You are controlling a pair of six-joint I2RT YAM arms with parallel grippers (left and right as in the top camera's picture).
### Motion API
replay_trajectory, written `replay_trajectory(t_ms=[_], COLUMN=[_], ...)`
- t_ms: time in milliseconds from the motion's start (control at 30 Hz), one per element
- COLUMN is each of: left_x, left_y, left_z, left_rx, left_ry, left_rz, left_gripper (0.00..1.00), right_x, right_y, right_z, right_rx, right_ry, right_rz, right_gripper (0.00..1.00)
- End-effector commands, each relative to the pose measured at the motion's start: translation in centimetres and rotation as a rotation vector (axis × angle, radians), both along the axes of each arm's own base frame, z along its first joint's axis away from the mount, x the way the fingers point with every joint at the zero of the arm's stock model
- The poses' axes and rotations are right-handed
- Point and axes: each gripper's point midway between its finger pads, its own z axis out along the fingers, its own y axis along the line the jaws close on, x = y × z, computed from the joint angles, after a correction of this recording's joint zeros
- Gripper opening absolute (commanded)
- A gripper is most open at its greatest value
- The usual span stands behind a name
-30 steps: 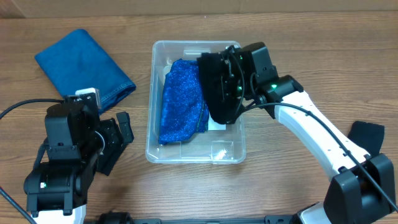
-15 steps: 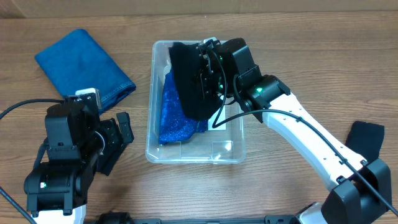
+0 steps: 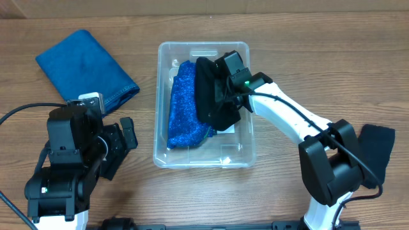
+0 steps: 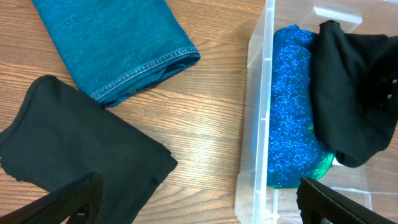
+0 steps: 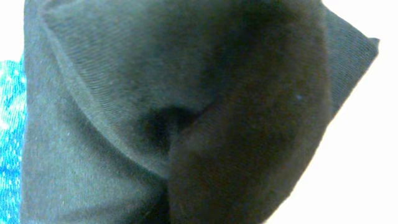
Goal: Pack container
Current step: 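Lay the black cloth into the bin beside the blue cloth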
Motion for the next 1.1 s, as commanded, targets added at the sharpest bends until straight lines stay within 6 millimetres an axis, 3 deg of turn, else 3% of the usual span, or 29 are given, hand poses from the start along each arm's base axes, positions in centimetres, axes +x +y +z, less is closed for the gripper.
replay_trajectory(t_ms=[0,67,200,267,500,567,733,800,833,900,967,1033,1067], left_x=[0.2,0.2,0.2,0.2,0.2,0.2,0.2,0.2,0.2,0.3,0.3,0.2,0.2], left_y=[0.1,0.1,0.1,0.1,0.1,0.1,0.1,0.1,0.1,0.1,0.1,0.1,0.1], left_z=[0.9,0.9,0.9,0.9,0.9,0.9,0.9,0.9,1.0,1.0,1.0,1.0,1.0], left_rx=[-0.002,-0.002,-0.002,-0.002,-0.002,-0.002,-0.002,-0.002,-0.002,-0.002,-0.002,-0.002,-0.002], left_ry=[-0.023,-0.023,-0.023,-0.023,-0.023,-0.024,-0.024,-0.025,-0.027,-0.029,-0.029,-0.028,-0.028], left_rz=[0.007,0.007,0.007,0.007,0.007,0.007,0.007,0.007,0.007,0.007,0.007,0.007,0.007], left_gripper=[1.0,1.0,1.0,1.0,1.0,1.0,1.0,1.0,1.0,1.0,1.0,1.0,1.0], right_x=[1.2,1.2,1.0,1.0,2.1,2.2,1.2,0.4,-0.2,-0.9,-2.1,-2.9,-3.5], right_y=[-1.3,-1.2,-0.8,-0.4,0.3,-0.1,0.0,0.7,1.2,1.9,3.5,4.4,5.0], right_z=[1.3,1.3,1.4,2.4,12.9,13.5,12.3,11.3,10.0,7.9,4.6,2.2,0.0], right_rx=[-0.008,-0.002,0.0,0.008,0.073,0.064,0.058,0.083,0.092,0.098,0.095,0.075,0.049], right_ry=[-0.04,-0.038,-0.041,-0.056,-0.225,-0.238,-0.181,-0.135,-0.095,-0.038,0.047,0.1,0.143], right_rz=[-0.052,-0.048,-0.041,-0.033,-0.043,-0.054,-0.033,-0.001,0.018,0.044,0.129,0.167,0.183], right_gripper=[0.18,0.35,0.44,0.49,0.55,0.56,0.56,0.49,0.41,0.32,0.23,0.22,0.22])
